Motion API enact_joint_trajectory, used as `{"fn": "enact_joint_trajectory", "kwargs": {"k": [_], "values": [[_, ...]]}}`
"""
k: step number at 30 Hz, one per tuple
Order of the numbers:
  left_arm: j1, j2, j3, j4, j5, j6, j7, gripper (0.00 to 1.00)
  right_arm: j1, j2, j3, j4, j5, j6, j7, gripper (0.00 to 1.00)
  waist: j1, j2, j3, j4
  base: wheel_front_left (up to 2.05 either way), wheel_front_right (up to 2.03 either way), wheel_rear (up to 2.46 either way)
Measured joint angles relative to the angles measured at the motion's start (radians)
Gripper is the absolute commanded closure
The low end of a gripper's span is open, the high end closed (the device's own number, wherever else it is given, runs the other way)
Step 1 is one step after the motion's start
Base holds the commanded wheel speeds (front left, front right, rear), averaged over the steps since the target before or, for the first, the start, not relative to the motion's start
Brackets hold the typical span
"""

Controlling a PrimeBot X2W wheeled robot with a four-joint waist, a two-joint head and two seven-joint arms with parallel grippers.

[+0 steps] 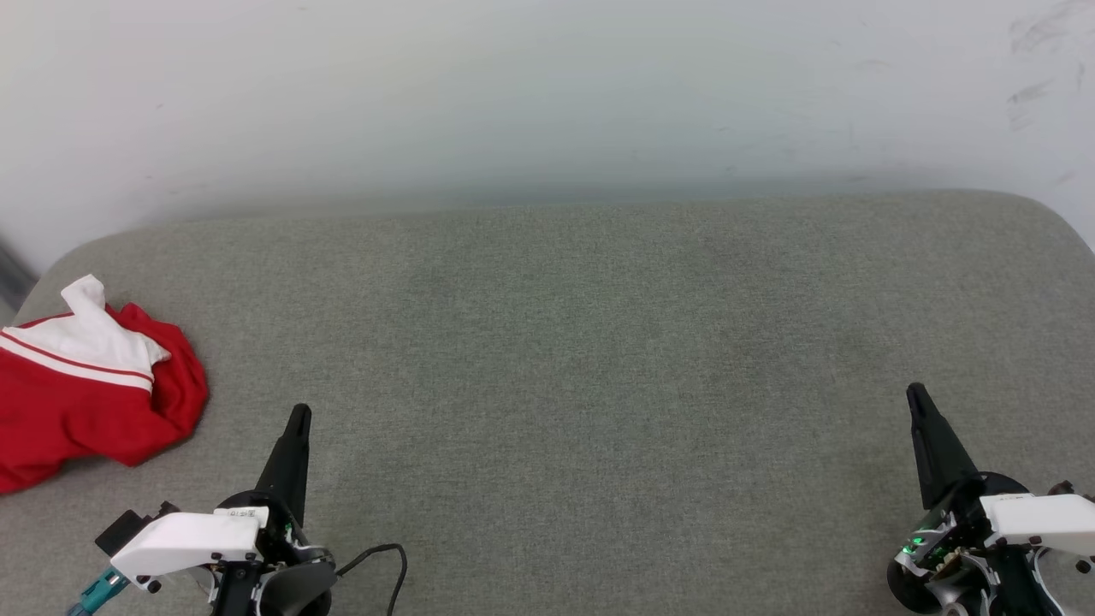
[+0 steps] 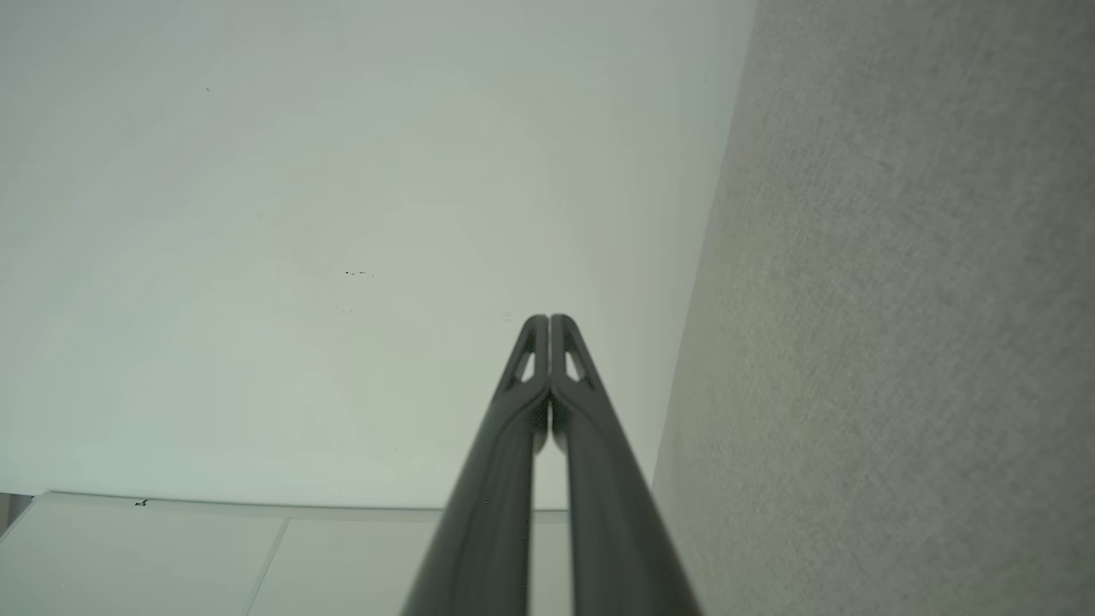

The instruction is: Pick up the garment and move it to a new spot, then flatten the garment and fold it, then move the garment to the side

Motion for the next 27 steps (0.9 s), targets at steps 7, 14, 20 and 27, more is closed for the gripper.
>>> {"fn": "enact_joint_trajectory", "kwargs": {"k": [7, 14, 20, 27], "values": [[0.0, 0.0, 0.0, 0.0, 0.0, 0.0, 0.0, 1.0, 0.0, 0.0, 0.0, 0.0, 0.0, 0.0, 0.0, 1.0, 0.0, 0.0, 0.0, 0.0, 0.0, 0.0, 0.0], [0.0, 0.0, 0.0, 0.0, 0.0, 0.0, 0.0, 1.0, 0.0, 0.0, 0.0, 0.0, 0.0, 0.0, 0.0, 1.0, 0.0, 0.0, 0.0, 0.0, 0.0, 0.0, 0.0], [0.0, 0.0, 0.0, 0.0, 0.0, 0.0, 0.0, 1.0, 0.0, 0.0, 0.0, 0.0, 0.0, 0.0, 0.0, 1.0, 0.0, 0.0, 0.0, 0.0, 0.0, 0.0, 0.0], [0.0, 0.0, 0.0, 0.0, 0.0, 0.0, 0.0, 1.0, 0.0, 0.0, 0.0, 0.0, 0.0, 0.0, 0.0, 1.0, 0.0001, 0.0, 0.0, 0.0, 0.0, 0.0, 0.0]]}}
